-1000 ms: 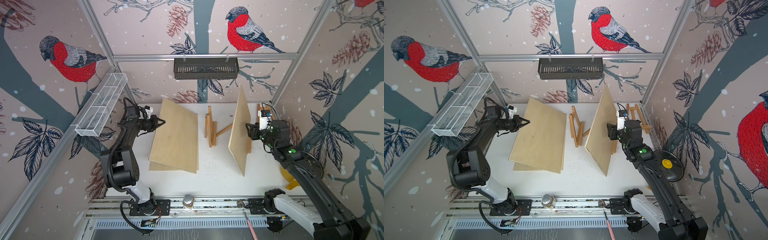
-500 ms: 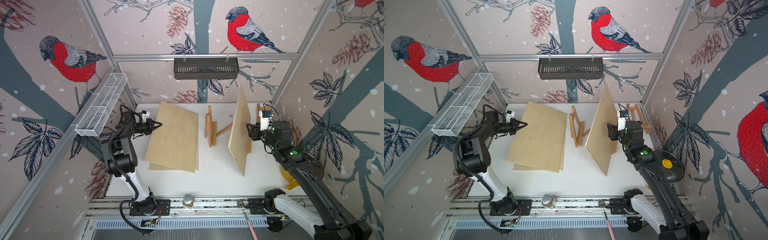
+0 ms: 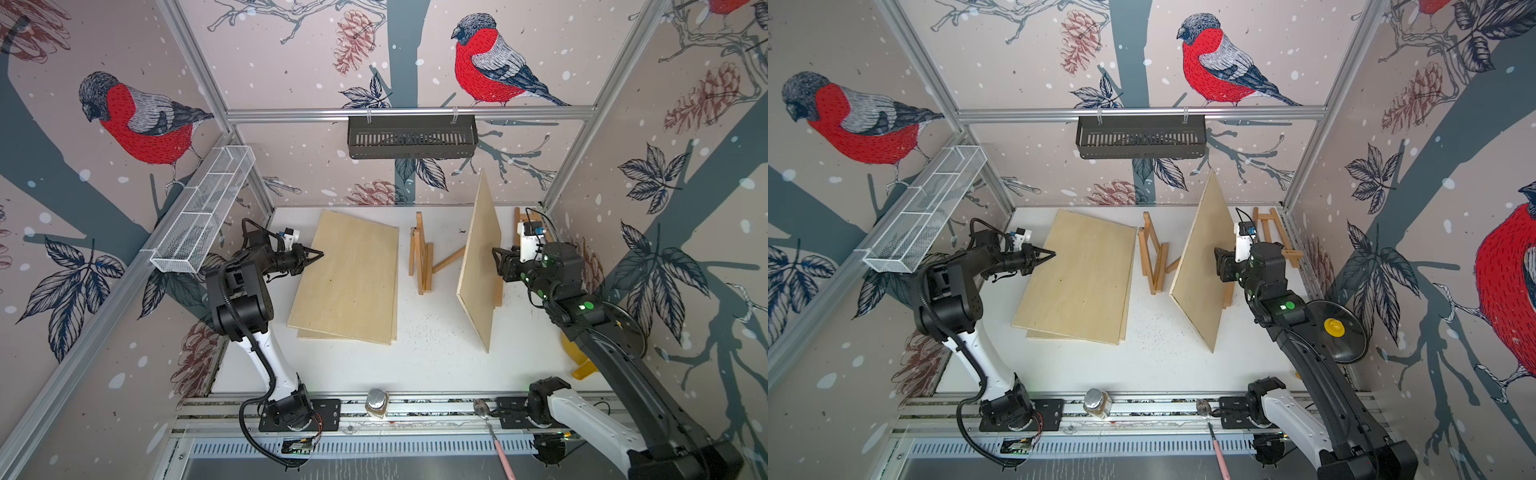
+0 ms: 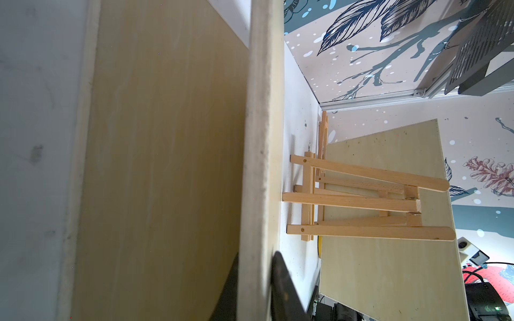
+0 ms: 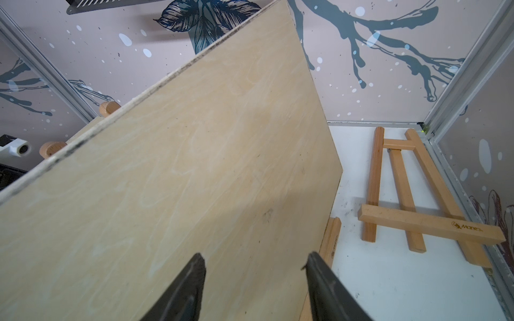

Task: Disassemble the easel
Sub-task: Place the drawing board on the drawing board.

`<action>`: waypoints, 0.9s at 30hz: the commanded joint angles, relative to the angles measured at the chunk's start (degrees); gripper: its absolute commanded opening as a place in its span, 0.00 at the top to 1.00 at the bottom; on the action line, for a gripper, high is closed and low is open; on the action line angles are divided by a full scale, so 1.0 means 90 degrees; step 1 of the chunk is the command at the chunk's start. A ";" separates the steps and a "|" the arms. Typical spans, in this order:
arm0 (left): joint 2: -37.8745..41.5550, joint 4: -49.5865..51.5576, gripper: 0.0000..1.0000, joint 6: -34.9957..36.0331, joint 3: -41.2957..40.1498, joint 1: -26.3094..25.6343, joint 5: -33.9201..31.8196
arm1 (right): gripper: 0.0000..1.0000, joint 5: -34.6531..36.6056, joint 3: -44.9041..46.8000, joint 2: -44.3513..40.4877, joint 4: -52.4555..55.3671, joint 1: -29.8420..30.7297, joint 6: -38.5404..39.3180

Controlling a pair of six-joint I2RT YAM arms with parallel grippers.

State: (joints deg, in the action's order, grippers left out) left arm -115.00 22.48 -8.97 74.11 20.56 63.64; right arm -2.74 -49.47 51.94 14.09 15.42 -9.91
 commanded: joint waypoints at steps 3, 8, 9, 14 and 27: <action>-0.0385 0.0318 0.95 0.0176 0.0048 0.0079 -0.2635 | 0.41 0.0002 0.0037 -0.0001 -0.0169 0.0015 0.0056; -0.0704 0.0316 0.91 0.0186 0.0113 0.0089 -0.2660 | 0.41 -0.0018 0.0043 -0.0013 -0.0159 0.0015 0.0057; -0.0767 0.0332 0.91 0.0184 0.0125 0.0087 -0.2675 | 0.41 -0.0017 0.0039 -0.0020 -0.0164 0.0015 0.0057; -0.1074 0.0432 0.84 0.0206 0.0249 0.0084 -0.2774 | 0.41 -0.0008 0.0038 -0.0020 -0.0162 0.0015 0.0056; -0.1339 0.0667 0.62 0.0225 0.0629 0.0091 -0.3338 | 0.41 0.0012 0.0028 -0.0011 -0.0121 0.0020 0.0049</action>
State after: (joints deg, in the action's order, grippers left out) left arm -126.08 23.00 -5.54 79.88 21.15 58.83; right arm -2.90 -49.06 51.92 14.09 15.42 -9.91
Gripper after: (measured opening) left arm 0.376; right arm 0.594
